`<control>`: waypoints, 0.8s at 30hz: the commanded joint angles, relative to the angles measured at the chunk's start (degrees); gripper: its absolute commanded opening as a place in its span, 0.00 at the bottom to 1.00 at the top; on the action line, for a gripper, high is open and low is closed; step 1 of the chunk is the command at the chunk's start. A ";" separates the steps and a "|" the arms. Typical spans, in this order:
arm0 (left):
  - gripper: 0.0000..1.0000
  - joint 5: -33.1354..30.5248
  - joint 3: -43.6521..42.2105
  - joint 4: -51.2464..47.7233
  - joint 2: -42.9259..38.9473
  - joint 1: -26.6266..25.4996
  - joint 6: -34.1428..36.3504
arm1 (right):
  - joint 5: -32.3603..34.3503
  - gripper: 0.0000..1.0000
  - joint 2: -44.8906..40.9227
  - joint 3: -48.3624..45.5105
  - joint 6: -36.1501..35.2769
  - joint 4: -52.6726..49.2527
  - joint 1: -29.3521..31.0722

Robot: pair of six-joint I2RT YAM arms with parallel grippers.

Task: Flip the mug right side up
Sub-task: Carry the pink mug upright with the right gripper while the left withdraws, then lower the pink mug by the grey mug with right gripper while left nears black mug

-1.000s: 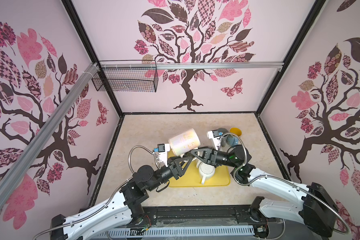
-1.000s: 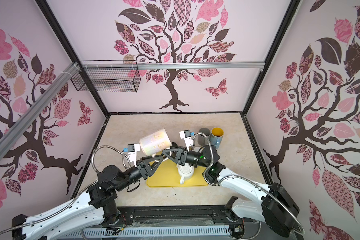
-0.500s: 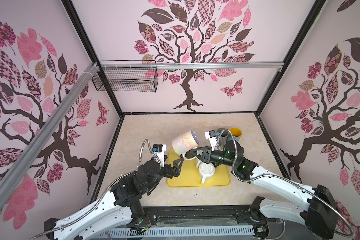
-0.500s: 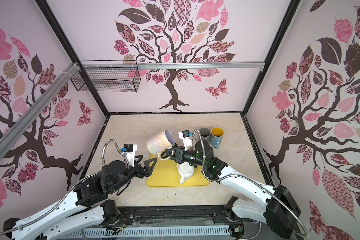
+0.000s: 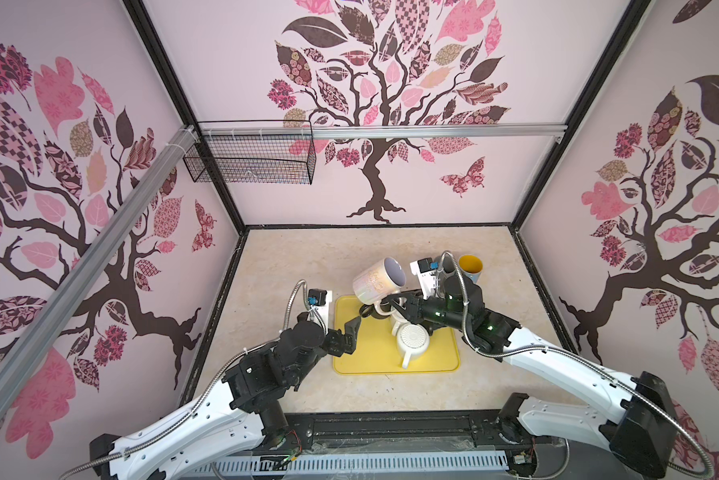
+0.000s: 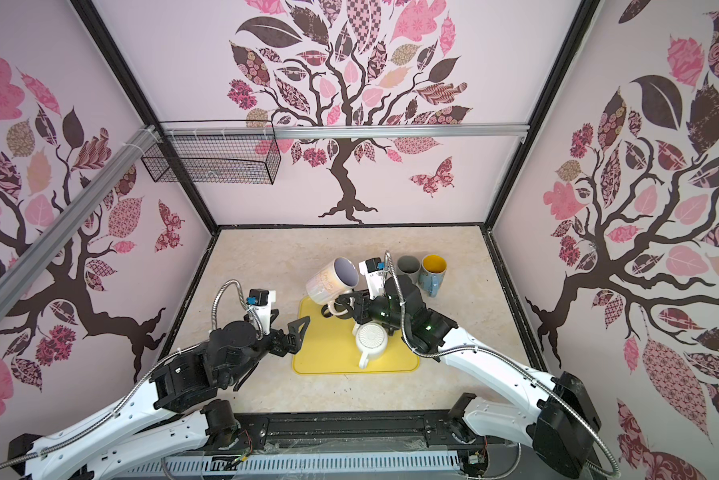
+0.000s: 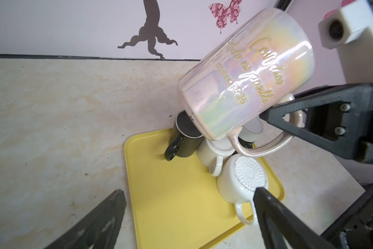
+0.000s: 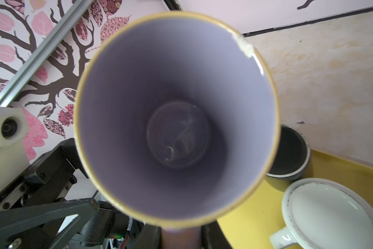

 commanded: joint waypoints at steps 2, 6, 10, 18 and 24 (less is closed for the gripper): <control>0.96 -5.79 5.20 -6.14 6.22 0.17 -0.47 | 7.38 0.00 -1.39 8.36 -5.34 -0.64 -0.03; 0.97 -8.32 9.17 -10.12 12.34 0.50 -0.66 | 12.20 0.00 1.14 11.93 -7.63 -5.74 0.01; 0.96 -2.94 9.63 -8.71 14.36 4.35 -0.10 | 17.71 0.00 4.69 15.81 -10.45 -9.36 0.01; 0.96 12.80 6.23 -1.02 12.50 13.98 -2.01 | 23.13 0.00 14.32 24.83 -15.62 -14.40 -1.74; 0.96 11.79 9.46 -2.22 17.64 14.40 -1.06 | 23.45 0.00 19.07 27.88 -16.84 -15.64 -6.76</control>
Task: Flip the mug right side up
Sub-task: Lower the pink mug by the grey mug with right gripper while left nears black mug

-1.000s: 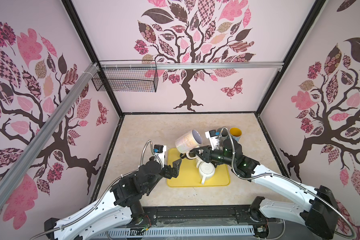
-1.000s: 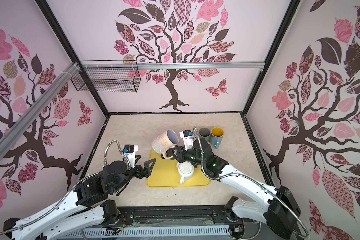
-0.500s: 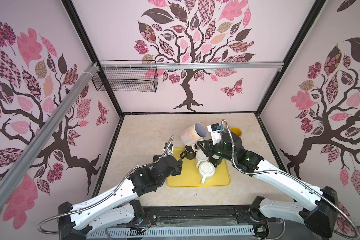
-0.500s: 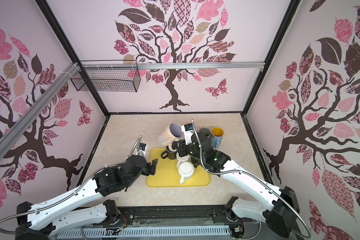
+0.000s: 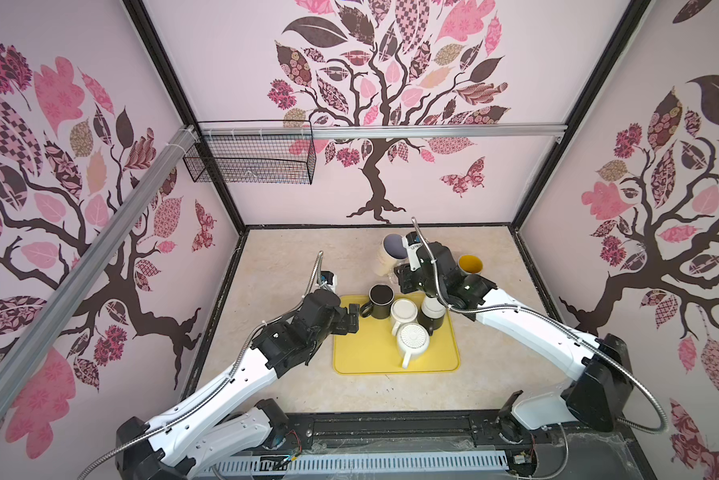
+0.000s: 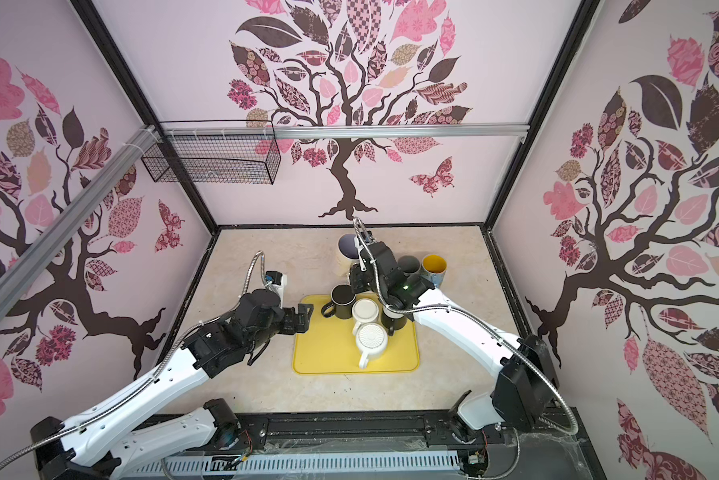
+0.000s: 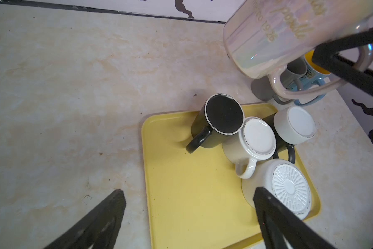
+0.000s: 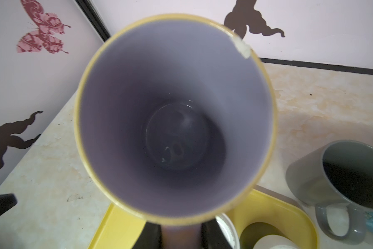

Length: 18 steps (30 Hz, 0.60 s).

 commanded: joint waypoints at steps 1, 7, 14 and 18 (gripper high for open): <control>0.96 0.92 3.65 0.72 2.83 0.43 0.59 | 3.10 0.00 1.55 4.42 -2.03 5.29 -2.96; 0.96 0.52 5.28 2.81 5.08 1.20 0.99 | 7.70 0.00 6.06 6.71 -4.37 5.64 -4.22; 0.96 3.16 5.11 3.62 5.71 4.10 1.45 | 13.51 0.00 12.38 10.12 -4.18 2.41 -4.83; 0.96 3.11 4.95 3.89 5.56 5.00 2.01 | 16.04 0.00 14.92 11.02 -1.89 0.70 -5.41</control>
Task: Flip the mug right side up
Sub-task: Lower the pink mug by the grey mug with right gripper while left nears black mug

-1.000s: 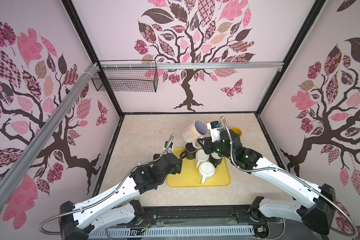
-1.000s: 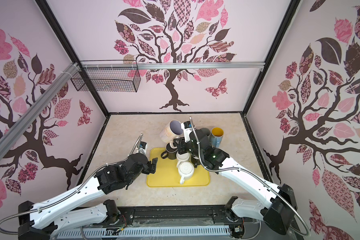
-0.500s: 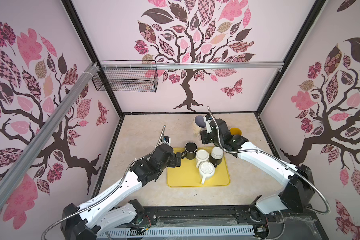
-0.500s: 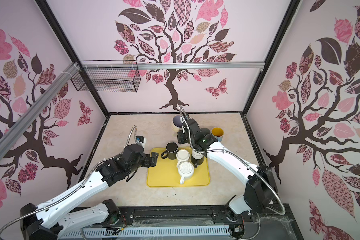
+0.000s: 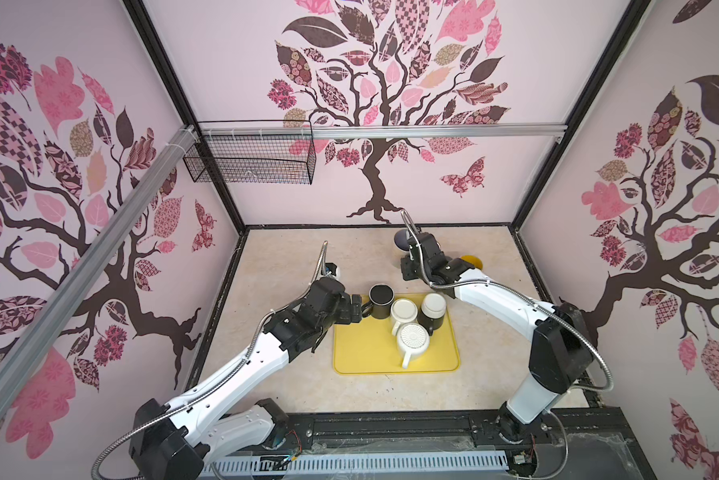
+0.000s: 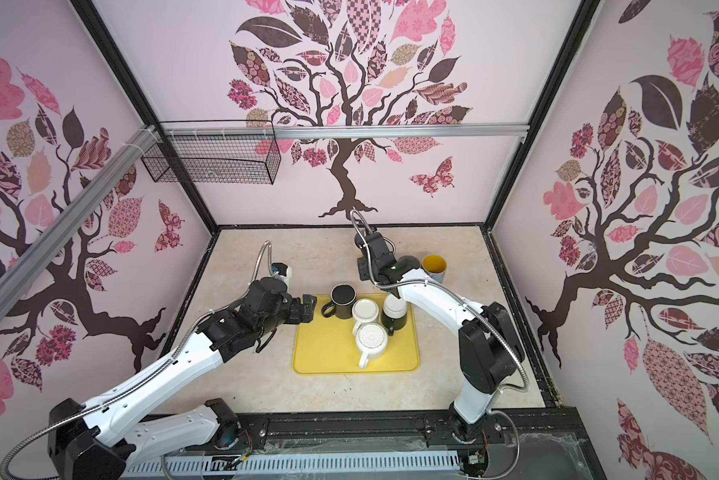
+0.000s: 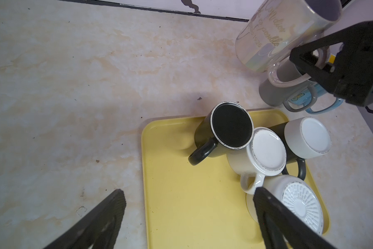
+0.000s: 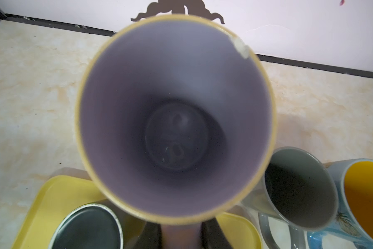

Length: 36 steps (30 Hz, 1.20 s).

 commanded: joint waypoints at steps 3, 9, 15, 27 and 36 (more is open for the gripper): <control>0.96 1.02 2.29 1.44 0.18 0.83 1.44 | 5.03 0.00 2.03 3.75 1.56 2.78 -0.95; 0.96 1.58 2.04 1.59 -0.53 1.03 1.40 | 4.14 0.00 3.45 1.53 2.58 3.35 -2.45; 0.97 1.85 1.52 1.40 -1.04 1.00 1.18 | 3.34 0.00 4.45 -1.40 3.32 5.59 -3.09; 0.96 1.84 1.33 1.04 -1.51 1.05 1.18 | 3.51 0.00 6.48 -5.29 4.25 9.74 -4.09; 0.96 1.80 0.89 1.35 -1.93 1.02 1.14 | 5.11 0.00 7.31 -8.05 3.95 12.22 -4.23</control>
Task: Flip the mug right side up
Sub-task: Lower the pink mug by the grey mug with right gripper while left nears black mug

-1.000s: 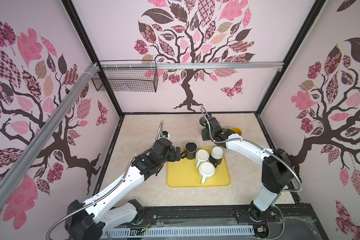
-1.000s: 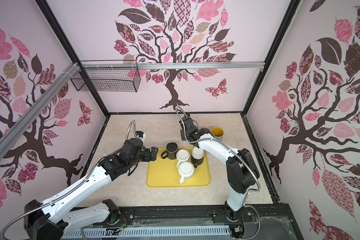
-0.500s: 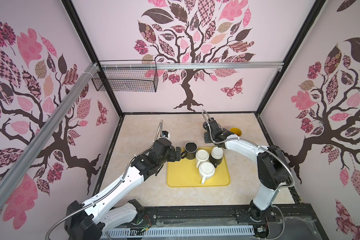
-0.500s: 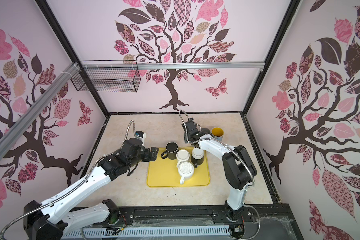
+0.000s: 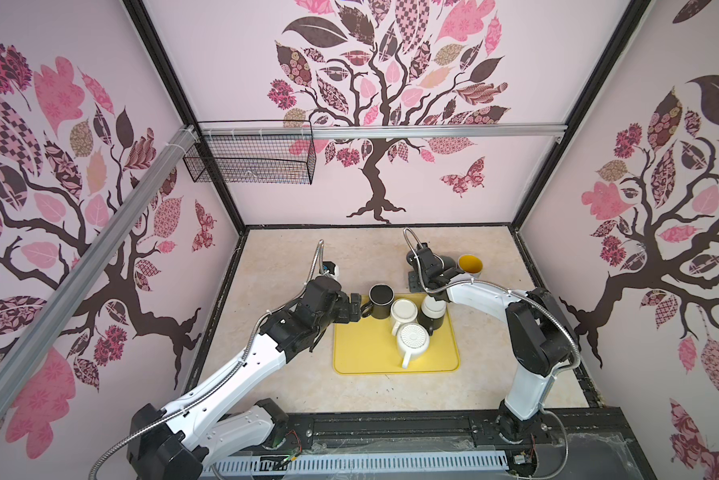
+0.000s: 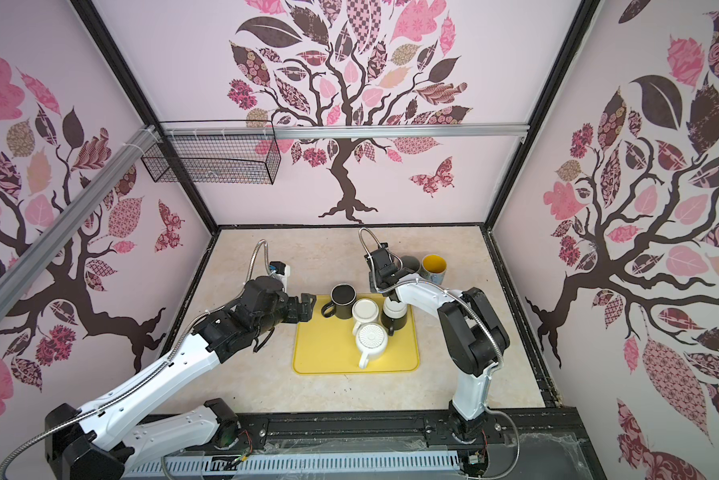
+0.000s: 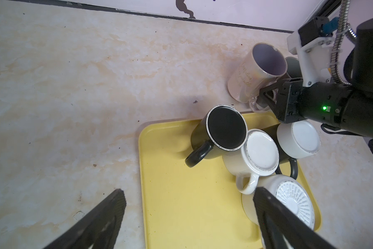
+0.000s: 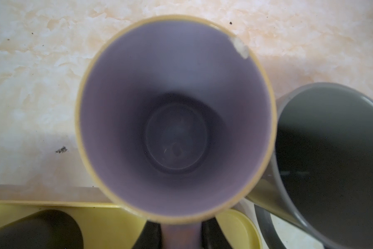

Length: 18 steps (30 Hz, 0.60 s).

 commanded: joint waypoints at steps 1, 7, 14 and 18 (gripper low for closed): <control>0.96 0.00 0.88 0.93 -0.64 0.26 0.29 | 3.63 0.00 0.83 0.23 0.14 6.22 -0.36; 0.96 -0.23 0.71 0.91 -0.48 0.26 0.17 | 4.34 0.00 0.22 -0.87 1.28 6.31 -0.34; 0.96 -0.38 0.69 1.08 -0.37 0.26 0.15 | 3.04 0.27 -2.61 -2.48 2.81 6.63 -0.40; 0.96 -0.72 0.62 1.00 -0.54 0.23 0.12 | 2.27 0.36 -4.61 -2.86 3.85 5.99 -0.38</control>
